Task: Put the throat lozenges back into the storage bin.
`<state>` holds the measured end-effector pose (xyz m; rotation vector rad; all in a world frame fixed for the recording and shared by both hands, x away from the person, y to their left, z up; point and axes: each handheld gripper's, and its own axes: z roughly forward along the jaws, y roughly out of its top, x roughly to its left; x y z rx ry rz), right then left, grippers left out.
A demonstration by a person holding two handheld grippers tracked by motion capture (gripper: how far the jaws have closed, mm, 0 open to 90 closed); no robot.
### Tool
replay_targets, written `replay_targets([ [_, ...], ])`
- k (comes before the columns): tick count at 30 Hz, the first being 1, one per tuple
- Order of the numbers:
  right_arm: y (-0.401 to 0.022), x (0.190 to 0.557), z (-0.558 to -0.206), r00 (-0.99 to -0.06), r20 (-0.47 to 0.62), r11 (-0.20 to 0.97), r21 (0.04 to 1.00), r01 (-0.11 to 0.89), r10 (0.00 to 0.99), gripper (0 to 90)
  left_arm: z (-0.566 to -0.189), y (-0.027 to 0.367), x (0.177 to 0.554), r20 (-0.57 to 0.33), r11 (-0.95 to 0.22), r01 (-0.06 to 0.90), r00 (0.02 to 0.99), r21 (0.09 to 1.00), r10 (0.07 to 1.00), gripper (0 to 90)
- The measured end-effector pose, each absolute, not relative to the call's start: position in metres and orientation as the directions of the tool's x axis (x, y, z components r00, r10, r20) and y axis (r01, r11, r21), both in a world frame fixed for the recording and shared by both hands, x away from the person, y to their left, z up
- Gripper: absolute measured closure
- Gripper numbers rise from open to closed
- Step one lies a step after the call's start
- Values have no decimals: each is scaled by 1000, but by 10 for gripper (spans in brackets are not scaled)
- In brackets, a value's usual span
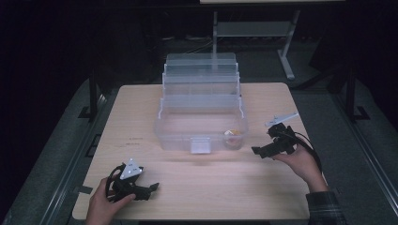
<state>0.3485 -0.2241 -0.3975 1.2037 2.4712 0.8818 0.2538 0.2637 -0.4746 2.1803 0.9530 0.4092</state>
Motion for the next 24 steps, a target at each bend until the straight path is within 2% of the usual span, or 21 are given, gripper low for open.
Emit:
replay_targets([
  [24,-249,309,-436,-594,30,445,633,633,804,0,-475,264,254,5,-475,510,678,718,735,108],
])
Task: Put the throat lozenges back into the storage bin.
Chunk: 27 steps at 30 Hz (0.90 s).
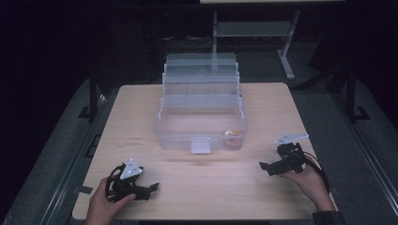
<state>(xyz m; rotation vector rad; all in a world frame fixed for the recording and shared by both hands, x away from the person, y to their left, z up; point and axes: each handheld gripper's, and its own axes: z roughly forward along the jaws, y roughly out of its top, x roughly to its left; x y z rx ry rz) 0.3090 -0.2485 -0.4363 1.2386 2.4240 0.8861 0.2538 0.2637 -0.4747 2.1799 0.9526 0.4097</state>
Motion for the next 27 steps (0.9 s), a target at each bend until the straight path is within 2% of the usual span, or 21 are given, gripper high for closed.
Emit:
replay_targets([
  [10,-261,291,-455,-559,-9,430,650,627,829,0,-475,264,254,7,-477,508,679,717,734,108],
  [23,-266,282,-475,-555,-4,432,631,644,832,0,-475,264,254,7,-477,508,679,717,734,108],
  [27,-268,281,-478,-557,29,411,643,646,830,0,-475,264,254,8,-478,508,679,717,734,107],
])
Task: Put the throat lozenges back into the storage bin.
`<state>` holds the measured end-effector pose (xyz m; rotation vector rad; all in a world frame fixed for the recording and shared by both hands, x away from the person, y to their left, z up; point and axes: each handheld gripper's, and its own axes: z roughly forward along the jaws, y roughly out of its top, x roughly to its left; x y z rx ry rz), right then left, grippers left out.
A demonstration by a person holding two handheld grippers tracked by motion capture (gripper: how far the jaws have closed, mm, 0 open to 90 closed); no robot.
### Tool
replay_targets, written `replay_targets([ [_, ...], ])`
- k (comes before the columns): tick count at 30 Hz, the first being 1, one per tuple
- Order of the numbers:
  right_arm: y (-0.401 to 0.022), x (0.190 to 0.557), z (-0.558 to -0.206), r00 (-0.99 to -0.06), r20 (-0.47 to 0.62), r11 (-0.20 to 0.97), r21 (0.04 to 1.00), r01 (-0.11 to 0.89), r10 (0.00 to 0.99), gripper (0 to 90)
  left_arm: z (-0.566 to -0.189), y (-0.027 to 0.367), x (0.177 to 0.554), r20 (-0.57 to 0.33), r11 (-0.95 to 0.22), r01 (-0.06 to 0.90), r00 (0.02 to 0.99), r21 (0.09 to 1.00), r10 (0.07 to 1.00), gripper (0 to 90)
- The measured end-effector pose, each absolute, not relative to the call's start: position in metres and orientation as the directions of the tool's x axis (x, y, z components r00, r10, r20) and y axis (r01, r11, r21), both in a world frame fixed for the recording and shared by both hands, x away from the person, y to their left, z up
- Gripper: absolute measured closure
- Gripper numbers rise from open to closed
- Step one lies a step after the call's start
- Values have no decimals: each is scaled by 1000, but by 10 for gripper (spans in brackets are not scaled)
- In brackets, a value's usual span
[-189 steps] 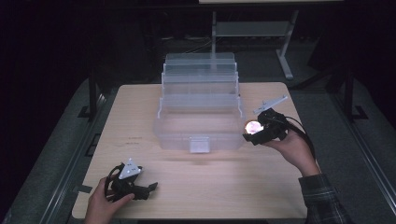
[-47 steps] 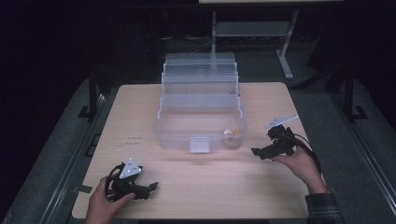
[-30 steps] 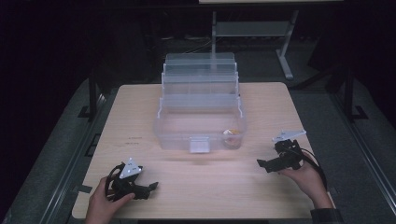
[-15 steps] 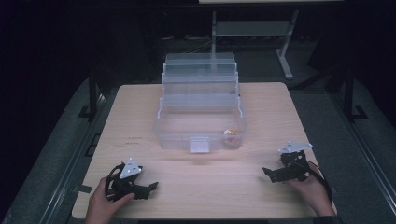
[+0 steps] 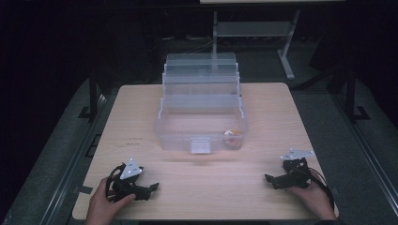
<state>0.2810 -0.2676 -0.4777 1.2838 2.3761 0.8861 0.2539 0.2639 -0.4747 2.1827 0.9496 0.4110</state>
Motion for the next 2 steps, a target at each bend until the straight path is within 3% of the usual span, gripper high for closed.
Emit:
replay_targets([
  [2,-268,279,-479,-555,31,400,660,637,832,0,-475,264,254,8,-477,508,679,717,734,108],
])
